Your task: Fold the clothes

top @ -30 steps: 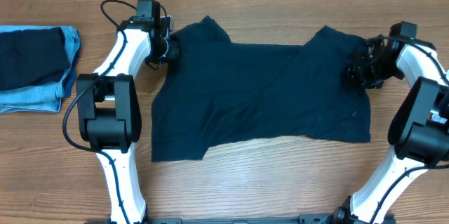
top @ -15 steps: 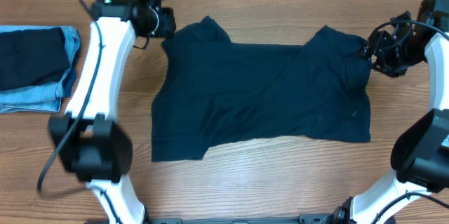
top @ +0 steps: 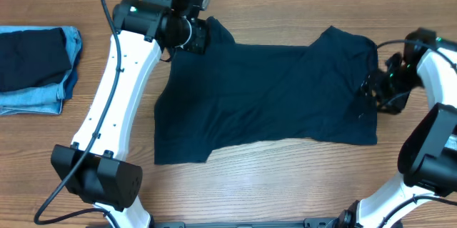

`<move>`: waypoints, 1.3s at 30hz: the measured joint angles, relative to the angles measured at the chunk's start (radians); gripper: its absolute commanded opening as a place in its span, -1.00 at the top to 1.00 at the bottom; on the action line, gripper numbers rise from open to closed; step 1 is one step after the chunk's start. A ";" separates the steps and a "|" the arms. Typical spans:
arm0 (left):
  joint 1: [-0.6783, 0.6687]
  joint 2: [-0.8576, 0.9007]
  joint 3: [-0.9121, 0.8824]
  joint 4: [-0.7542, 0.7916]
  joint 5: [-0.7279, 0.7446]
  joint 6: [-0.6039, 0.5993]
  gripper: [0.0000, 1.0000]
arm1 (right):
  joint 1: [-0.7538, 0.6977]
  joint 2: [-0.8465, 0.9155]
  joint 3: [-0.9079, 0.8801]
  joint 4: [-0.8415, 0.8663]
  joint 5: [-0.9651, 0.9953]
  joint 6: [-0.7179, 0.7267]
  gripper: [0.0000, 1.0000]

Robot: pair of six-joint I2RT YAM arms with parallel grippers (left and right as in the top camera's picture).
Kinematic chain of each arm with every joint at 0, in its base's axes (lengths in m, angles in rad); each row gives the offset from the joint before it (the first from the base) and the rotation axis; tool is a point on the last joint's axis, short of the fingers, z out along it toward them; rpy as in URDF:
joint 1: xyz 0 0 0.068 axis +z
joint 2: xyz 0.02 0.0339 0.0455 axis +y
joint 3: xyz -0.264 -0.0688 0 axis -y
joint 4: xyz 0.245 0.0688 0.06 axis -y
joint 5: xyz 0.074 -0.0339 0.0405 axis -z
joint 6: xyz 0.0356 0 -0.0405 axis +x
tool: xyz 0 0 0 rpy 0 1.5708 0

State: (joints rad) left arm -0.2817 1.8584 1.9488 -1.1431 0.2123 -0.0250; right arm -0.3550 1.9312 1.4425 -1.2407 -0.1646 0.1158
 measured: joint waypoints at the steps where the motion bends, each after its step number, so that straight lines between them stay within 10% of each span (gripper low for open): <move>1: -0.003 0.000 0.000 0.003 -0.004 0.003 0.24 | -0.003 0.001 -0.028 0.027 0.010 0.001 -0.37; 39: -0.005 0.000 0.000 0.025 -0.023 0.007 0.19 | -0.081 0.005 -0.203 0.218 -0.220 -0.126 -0.10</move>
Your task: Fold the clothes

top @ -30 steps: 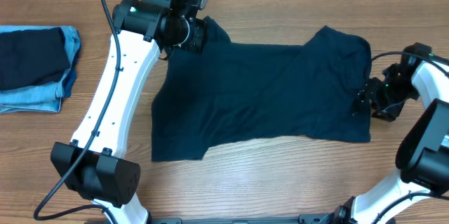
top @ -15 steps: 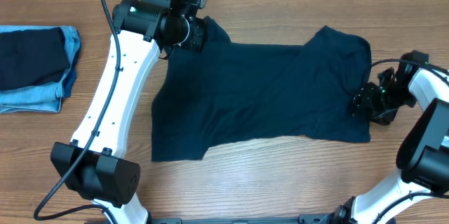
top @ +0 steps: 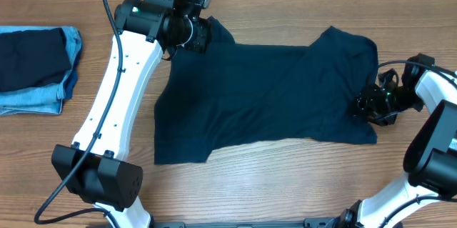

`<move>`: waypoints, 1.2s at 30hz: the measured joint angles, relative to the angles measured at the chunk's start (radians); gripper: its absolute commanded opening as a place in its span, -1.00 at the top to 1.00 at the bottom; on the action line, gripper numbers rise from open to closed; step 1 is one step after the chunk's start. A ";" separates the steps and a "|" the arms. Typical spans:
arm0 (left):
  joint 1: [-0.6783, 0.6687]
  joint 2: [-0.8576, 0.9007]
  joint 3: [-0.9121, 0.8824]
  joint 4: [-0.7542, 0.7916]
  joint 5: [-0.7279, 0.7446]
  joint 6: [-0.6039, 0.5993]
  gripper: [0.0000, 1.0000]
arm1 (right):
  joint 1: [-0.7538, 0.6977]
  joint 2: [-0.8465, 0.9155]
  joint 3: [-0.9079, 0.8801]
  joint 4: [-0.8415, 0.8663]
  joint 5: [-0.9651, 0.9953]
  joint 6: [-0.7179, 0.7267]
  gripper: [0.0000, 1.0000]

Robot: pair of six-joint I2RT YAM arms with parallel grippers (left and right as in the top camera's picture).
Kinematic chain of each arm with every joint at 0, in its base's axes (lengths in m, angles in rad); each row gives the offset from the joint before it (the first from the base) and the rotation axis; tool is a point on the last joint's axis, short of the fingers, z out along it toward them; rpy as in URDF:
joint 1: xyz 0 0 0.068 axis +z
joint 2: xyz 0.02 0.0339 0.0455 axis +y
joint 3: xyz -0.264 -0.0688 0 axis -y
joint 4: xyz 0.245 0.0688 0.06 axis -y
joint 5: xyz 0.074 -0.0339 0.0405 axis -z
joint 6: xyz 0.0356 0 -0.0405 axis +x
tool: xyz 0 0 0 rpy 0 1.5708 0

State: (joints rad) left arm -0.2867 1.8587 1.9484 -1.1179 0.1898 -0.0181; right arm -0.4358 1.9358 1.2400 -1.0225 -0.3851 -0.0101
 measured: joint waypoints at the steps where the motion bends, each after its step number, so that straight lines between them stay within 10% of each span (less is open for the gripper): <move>1: 0.000 0.000 0.000 0.000 0.000 0.000 0.18 | 0.000 -0.005 -0.001 0.000 -0.002 -0.001 -0.10; 36: 0.000 0.000 0.000 0.000 0.000 0.000 0.19 | -0.001 -0.101 -0.058 0.101 0.130 0.043 -0.40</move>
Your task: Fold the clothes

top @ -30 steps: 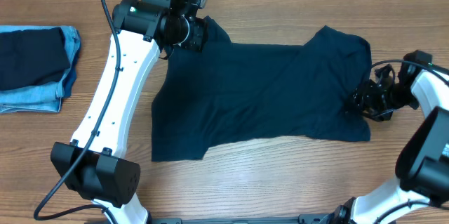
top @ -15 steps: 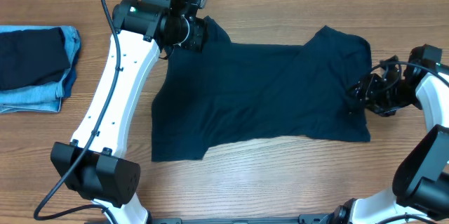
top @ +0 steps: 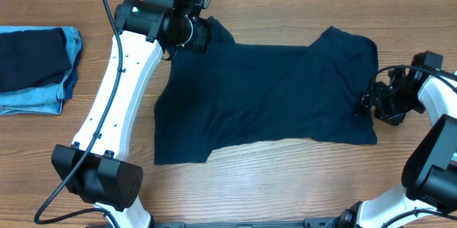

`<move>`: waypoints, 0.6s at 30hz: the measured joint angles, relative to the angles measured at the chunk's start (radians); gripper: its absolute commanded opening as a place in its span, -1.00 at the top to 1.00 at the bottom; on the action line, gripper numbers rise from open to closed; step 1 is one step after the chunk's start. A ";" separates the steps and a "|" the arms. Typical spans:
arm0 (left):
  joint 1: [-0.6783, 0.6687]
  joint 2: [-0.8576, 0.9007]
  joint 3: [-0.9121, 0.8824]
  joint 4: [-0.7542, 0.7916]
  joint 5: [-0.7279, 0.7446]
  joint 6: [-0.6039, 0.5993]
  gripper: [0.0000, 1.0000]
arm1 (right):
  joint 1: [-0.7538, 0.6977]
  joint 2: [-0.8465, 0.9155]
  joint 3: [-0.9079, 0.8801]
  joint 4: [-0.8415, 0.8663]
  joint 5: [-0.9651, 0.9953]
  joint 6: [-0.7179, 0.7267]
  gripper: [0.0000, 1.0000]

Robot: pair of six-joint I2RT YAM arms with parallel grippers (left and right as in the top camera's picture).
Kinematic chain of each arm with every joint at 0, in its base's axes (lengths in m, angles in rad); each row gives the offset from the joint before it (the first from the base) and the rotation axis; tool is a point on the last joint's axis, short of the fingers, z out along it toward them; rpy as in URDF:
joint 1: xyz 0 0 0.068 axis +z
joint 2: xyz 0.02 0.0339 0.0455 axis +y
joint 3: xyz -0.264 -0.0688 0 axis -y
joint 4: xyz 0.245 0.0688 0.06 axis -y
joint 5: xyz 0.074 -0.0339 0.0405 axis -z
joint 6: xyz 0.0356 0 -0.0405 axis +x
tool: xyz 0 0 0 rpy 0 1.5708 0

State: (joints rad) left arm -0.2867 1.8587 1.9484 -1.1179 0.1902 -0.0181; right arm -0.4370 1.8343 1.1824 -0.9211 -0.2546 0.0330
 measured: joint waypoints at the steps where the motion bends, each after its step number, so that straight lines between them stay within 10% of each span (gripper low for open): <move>1: 0.000 0.000 0.000 0.000 0.000 0.000 0.19 | 0.000 0.005 -0.001 0.005 0.000 0.000 -0.40; 18: 0.000 0.000 0.000 0.000 0.000 0.000 0.19 | 0.000 0.008 -0.001 -0.132 -0.072 -0.031 0.05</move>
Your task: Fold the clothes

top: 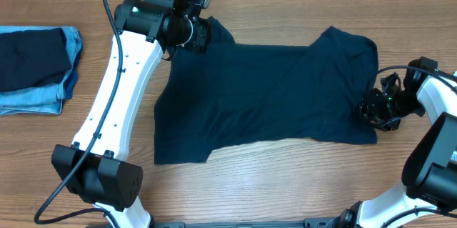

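Note:
A dark navy T-shirt (pixel 264 99) lies spread flat across the middle of the wooden table in the overhead view. My left gripper (pixel 202 35) sits at the shirt's far left corner, where the fabric bunches up into its fingers, so it looks shut on the cloth. My right gripper (pixel 368 110) is low at the shirt's right edge, near the front right corner. Its dark fingers merge with the dark fabric, so their state does not show.
A folded pile (pixel 36 71) of blue jeans with a dark garment on top lies at the table's left edge. The left arm's white links (pixel 118 92) cross the table left of the shirt. Bare wood (pixel 285 178) runs along the front.
My right gripper has shifted a little to the left and toward the front, onto the shirt's right edge. The left gripper and the shirt look unchanged.
My left gripper stayed at the shirt's far left corner throughout. My right gripper was by the right edge, then lower and further onto the cloth, then slightly back to the right, and now sits on the edge again. The shirt's outline has not changed.

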`<move>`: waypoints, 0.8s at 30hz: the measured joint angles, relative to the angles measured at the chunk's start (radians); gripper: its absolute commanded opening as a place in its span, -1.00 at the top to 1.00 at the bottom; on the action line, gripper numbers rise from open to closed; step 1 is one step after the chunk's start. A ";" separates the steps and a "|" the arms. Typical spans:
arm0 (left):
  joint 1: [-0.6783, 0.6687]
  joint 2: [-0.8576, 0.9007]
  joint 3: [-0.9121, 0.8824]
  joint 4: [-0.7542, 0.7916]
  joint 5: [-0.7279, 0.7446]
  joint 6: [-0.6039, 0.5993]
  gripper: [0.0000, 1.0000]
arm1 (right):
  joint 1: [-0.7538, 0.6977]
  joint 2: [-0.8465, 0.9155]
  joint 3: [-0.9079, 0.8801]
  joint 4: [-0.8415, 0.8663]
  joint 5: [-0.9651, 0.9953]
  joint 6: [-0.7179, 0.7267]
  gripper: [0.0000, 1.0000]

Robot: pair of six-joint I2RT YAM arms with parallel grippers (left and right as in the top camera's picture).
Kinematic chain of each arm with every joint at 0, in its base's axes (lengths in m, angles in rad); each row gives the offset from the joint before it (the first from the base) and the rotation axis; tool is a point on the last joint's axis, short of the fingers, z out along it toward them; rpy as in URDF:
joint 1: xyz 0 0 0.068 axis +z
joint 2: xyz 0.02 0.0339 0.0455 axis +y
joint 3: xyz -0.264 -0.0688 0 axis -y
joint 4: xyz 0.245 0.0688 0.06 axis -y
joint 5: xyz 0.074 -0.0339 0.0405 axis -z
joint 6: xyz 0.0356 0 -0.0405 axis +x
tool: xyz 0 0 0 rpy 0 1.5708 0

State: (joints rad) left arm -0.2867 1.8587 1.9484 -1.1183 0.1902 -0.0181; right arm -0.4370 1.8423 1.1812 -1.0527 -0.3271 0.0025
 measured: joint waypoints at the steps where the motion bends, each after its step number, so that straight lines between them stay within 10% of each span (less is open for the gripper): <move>1: 0.000 0.000 0.000 0.000 0.000 0.000 0.19 | 0.000 0.000 0.000 -0.006 -0.002 -0.002 0.06; 9: 0.000 0.000 0.000 0.000 0.000 0.000 0.18 | 0.000 0.000 0.000 0.002 -0.018 -0.001 0.29; 15: 0.000 0.000 0.000 0.000 0.000 0.000 0.19 | 0.000 0.000 -0.001 0.032 -0.025 0.008 0.89; 24: 0.000 0.000 0.000 -0.056 -0.008 0.015 0.31 | 0.000 0.000 -0.001 0.041 -0.051 0.023 0.92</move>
State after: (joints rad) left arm -0.2867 1.8587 1.9484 -1.1744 0.1825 -0.0029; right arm -0.4370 1.8423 1.1805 -1.0119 -0.3779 0.0257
